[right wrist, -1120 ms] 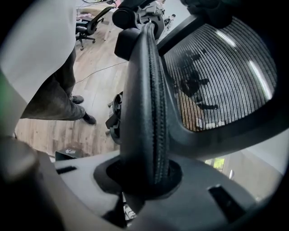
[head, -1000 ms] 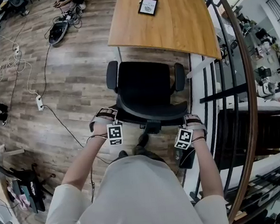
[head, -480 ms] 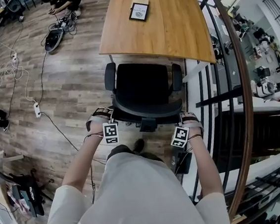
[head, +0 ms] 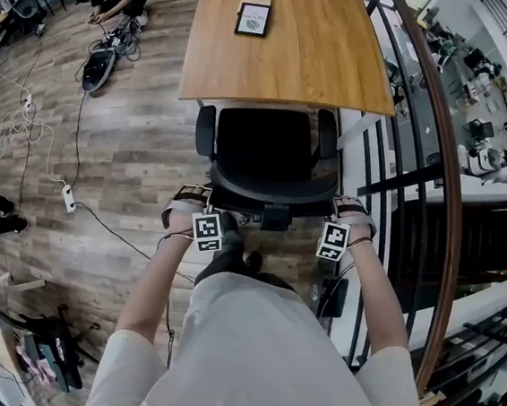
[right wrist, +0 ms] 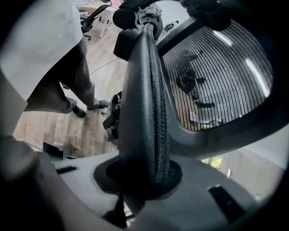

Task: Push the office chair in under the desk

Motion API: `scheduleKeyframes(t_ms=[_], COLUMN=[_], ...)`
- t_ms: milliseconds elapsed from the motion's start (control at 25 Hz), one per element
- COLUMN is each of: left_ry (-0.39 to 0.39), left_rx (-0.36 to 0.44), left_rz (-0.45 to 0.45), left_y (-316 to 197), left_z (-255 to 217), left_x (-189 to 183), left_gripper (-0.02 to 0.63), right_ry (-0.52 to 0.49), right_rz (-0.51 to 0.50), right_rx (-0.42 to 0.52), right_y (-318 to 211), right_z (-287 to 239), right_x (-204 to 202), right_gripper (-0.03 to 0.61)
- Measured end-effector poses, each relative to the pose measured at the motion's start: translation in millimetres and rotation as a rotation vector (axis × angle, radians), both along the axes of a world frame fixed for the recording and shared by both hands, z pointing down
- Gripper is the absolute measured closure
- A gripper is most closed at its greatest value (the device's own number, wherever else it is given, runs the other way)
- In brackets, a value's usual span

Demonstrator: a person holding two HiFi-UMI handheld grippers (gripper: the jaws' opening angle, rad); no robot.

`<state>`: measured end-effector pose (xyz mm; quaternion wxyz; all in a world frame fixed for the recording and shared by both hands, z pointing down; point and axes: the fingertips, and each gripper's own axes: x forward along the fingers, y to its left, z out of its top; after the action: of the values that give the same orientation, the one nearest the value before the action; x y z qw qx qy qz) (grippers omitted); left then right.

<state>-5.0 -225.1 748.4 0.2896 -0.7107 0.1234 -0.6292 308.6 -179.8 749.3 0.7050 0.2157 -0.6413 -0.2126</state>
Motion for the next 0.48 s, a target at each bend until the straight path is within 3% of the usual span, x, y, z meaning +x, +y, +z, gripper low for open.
scheduleKeyframes(t_ms=[480], left_ry=[0.011], left_rx=[0.007], left_rz=[0.022], left_y=[-68], left_z=[-2], left_x=[21], left_gripper=[0.572], right_ry=[-0.002], right_rz=[0.022], right_rx=[0.008], right_y=[-64], right_z=[-3], right_x=[19], right_gripper=[0.523])
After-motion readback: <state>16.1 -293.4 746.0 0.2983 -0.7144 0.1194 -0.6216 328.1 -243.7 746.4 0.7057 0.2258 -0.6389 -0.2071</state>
